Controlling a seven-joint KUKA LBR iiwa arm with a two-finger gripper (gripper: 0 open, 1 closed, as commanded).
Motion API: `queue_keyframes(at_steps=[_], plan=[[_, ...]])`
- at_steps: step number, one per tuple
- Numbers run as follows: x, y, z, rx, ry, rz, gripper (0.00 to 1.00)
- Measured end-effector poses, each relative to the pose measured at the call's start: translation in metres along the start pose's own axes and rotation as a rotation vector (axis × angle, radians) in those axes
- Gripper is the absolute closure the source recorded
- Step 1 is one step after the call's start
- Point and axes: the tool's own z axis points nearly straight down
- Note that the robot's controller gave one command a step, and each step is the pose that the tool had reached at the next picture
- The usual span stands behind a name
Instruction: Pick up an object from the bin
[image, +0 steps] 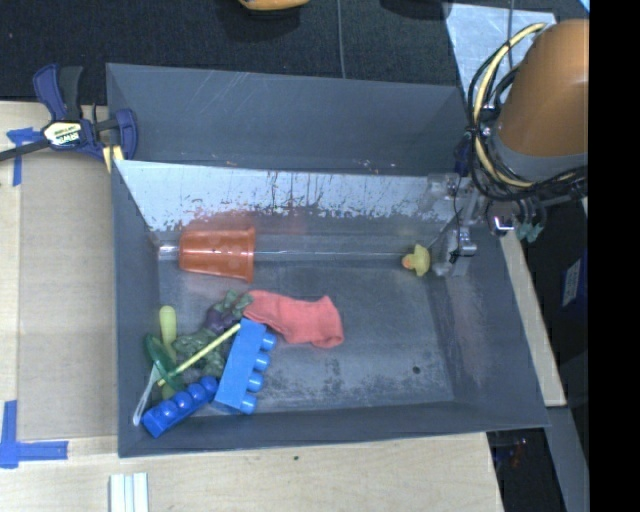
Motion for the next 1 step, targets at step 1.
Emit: queue_keyframes(at_steps=[1], plan=[[-0.0013, 0.0005, -0.0055, 0.001, -0.009, -0.002, 0.0]])
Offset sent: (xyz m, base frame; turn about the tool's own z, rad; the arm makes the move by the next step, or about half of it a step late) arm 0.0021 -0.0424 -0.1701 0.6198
